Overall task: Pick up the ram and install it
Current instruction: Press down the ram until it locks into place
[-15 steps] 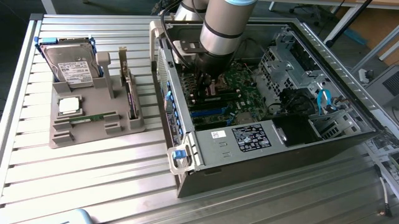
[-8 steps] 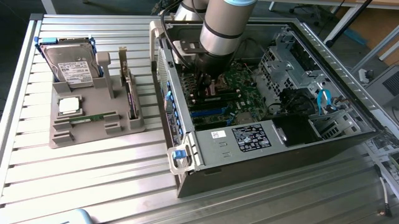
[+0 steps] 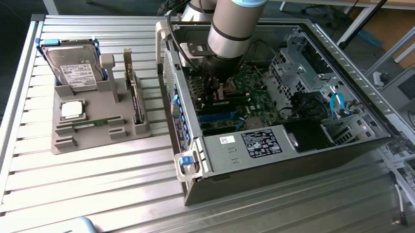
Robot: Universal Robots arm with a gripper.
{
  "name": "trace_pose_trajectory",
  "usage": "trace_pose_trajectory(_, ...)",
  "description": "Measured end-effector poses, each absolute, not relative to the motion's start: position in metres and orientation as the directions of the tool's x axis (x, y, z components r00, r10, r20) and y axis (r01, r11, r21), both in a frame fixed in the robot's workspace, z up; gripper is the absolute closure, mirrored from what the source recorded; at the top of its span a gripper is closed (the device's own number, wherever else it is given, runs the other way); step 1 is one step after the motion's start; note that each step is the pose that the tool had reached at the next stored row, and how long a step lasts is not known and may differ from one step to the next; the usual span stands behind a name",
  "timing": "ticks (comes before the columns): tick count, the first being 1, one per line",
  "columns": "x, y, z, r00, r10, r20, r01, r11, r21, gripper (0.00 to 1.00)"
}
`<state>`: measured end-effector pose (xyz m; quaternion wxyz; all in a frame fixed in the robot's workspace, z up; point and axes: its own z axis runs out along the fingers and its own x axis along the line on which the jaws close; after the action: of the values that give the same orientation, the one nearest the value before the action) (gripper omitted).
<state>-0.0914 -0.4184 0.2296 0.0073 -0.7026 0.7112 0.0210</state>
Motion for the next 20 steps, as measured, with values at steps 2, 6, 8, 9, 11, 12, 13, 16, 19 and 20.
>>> trace_pose_trajectory(2, -0.091, -0.418, 0.23, -0.013, -0.999, -0.04, -1.0, 0.012, 0.02, 0.89)
trace_pose_trajectory(6, -0.091, -0.418, 0.233, -0.013, -0.999, -0.041, -1.0, 0.012, 0.019, 0.89)
trace_pose_trajectory(8, -0.091, -0.418, 0.238, -0.013, -0.999, -0.04, -1.0, 0.012, 0.019, 0.89)
trace_pose_trajectory(9, -0.091, -0.418, 0.24, -0.013, -0.999, -0.04, -1.0, 0.012, 0.019, 0.89)
trace_pose_trajectory(11, -0.091, -0.418, 0.243, -0.013, -0.999, -0.04, -1.0, 0.012, 0.02, 0.89)
trace_pose_trajectory(12, -0.091, -0.418, 0.245, -0.013, -0.999, -0.04, -1.0, 0.012, 0.02, 0.89)
trace_pose_trajectory(13, -0.091, -0.418, 0.247, -0.013, -0.999, -0.04, -1.0, 0.012, 0.02, 0.89)
trace_pose_trajectory(16, -0.091, -0.418, 0.253, -0.013, -0.999, -0.04, -1.0, 0.012, 0.02, 0.89)
trace_pose_trajectory(19, -0.091, -0.418, 0.259, -0.013, -0.999, -0.04, -1.0, 0.012, 0.02, 0.89)
trace_pose_trajectory(20, -0.091, -0.418, 0.261, -0.013, -0.999, -0.04, -1.0, 0.012, 0.019, 0.89)
